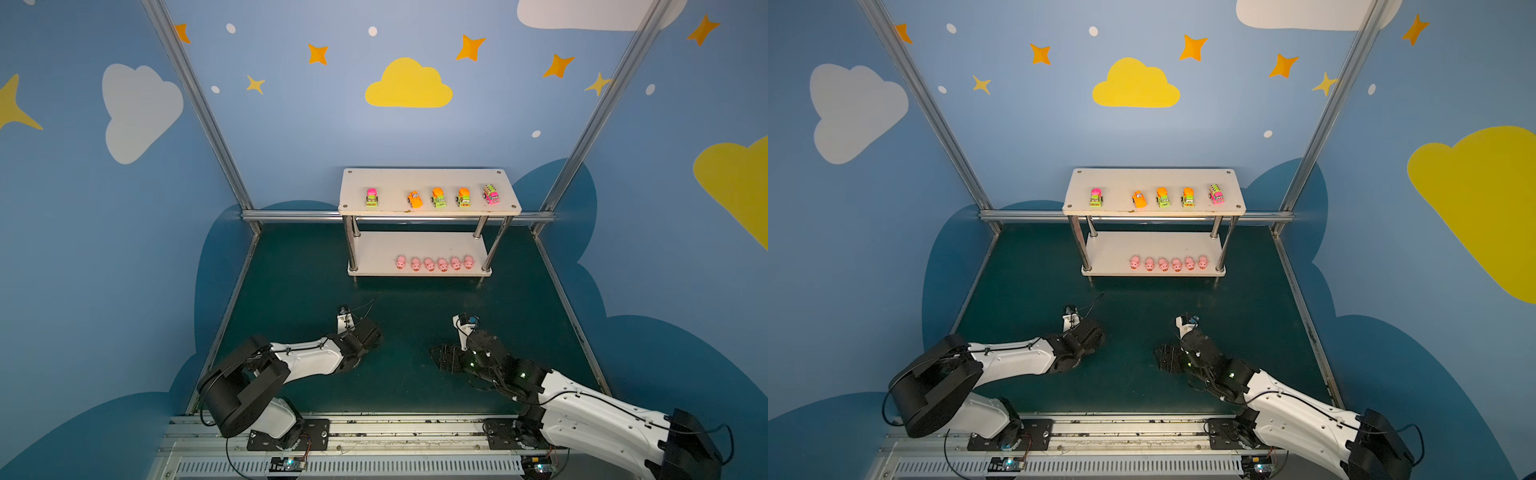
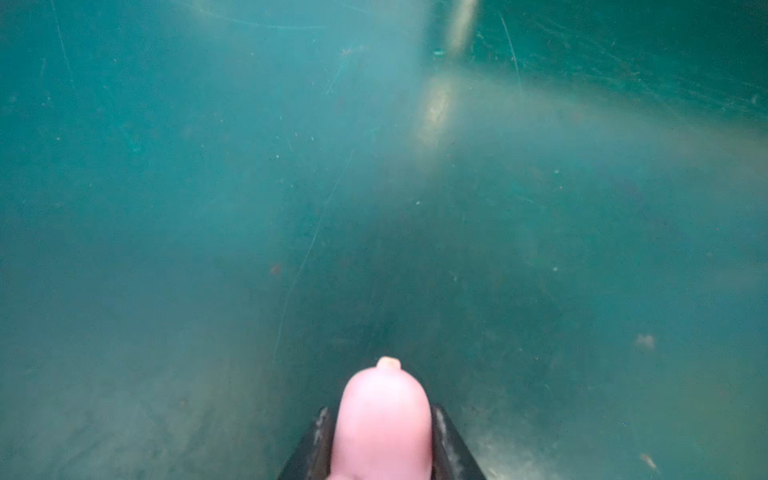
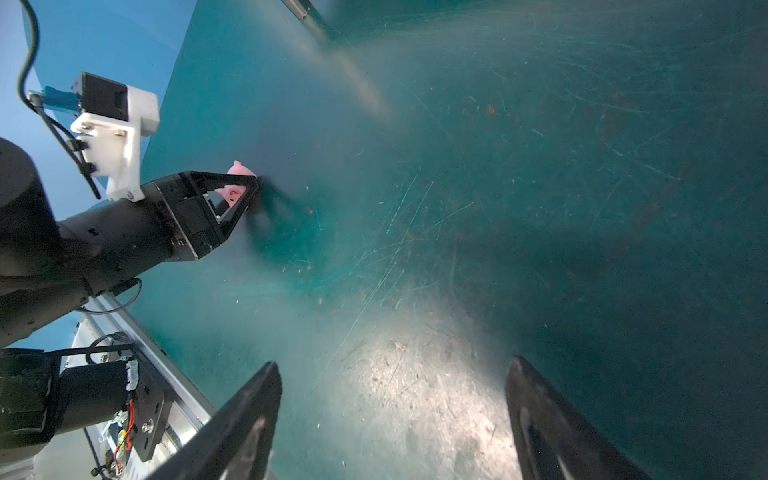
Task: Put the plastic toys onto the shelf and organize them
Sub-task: 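Carry the pig with the left gripper to the lower shelf beside the row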
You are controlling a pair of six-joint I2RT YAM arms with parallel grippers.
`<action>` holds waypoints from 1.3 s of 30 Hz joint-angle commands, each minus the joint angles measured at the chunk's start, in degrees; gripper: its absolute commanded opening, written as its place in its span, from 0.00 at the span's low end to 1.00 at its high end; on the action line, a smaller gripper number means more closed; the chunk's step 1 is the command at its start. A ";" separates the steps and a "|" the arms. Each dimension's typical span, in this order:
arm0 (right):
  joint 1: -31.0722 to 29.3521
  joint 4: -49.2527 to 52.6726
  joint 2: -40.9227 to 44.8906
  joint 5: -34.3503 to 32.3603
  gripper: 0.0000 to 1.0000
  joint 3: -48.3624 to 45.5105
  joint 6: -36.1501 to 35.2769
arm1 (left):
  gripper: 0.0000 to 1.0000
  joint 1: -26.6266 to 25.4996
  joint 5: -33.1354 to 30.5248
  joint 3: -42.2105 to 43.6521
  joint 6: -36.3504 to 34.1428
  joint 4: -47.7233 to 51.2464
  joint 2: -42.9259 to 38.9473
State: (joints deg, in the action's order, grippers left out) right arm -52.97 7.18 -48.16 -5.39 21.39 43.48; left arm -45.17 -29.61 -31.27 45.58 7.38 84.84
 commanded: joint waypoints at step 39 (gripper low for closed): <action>2.10 11.64 12.16 -2.42 0.83 1.34 -2.10 | 0.25 9.88 7.75 -43.09 -26.50 11.21 19.76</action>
State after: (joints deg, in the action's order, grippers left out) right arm -51.20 15.79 -36.64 -6.85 20.78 41.95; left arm -36.73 -23.27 -70.85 22.85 19.07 102.76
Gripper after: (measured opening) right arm 0.832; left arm 0.255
